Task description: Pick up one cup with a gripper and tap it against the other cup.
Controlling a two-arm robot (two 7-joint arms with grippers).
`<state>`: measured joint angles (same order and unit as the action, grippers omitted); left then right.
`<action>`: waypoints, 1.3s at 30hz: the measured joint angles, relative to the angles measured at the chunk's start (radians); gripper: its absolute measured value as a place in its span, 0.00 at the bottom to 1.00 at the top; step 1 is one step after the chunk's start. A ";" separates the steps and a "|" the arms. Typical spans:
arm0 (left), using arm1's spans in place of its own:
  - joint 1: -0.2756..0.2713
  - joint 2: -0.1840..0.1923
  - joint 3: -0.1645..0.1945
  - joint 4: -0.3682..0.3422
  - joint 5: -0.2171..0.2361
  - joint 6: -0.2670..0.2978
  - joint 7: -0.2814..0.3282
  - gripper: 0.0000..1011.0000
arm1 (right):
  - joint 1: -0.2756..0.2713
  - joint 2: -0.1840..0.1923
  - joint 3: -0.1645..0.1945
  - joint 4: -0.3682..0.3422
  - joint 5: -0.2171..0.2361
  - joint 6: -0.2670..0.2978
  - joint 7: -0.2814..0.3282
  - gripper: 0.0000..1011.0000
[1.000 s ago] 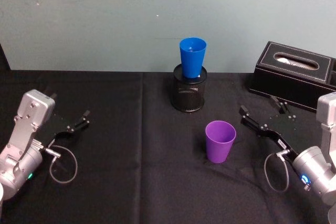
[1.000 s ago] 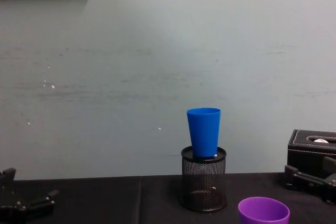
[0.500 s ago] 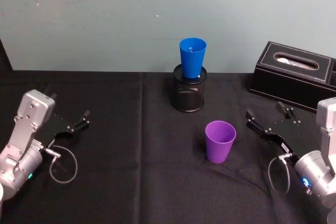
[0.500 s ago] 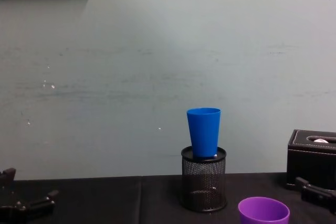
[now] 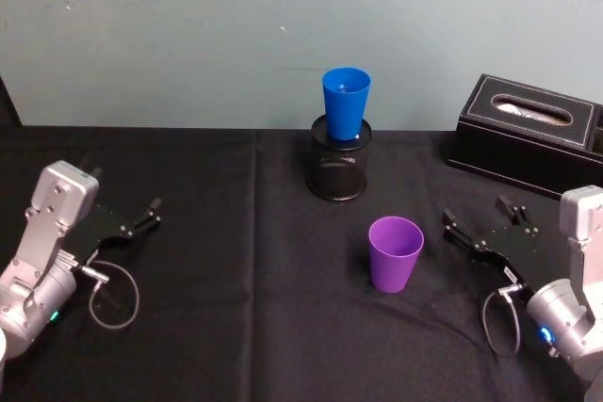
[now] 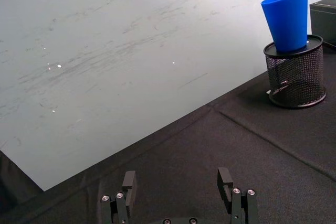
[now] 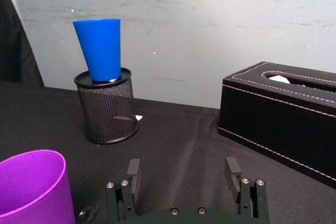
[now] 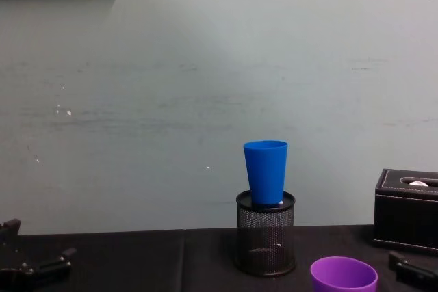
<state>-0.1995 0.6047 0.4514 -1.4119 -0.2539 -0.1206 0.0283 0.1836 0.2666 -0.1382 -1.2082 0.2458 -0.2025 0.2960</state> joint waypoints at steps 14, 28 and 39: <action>0.000 0.000 0.000 0.000 0.000 0.000 0.000 1.00 | 0.007 -0.006 0.004 0.028 -0.011 -0.002 0.016 0.99; 0.000 0.000 0.000 0.000 0.000 0.000 0.000 1.00 | 0.006 -0.005 0.003 0.025 -0.010 -0.002 0.015 0.99; 0.000 0.000 0.000 0.000 0.000 0.000 0.000 1.00 | 0.005 -0.004 0.002 0.024 -0.010 -0.001 0.015 0.99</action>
<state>-0.1995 0.6047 0.4514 -1.4120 -0.2540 -0.1205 0.0283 0.1886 0.2622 -0.1360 -1.1844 0.2358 -0.2036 0.3107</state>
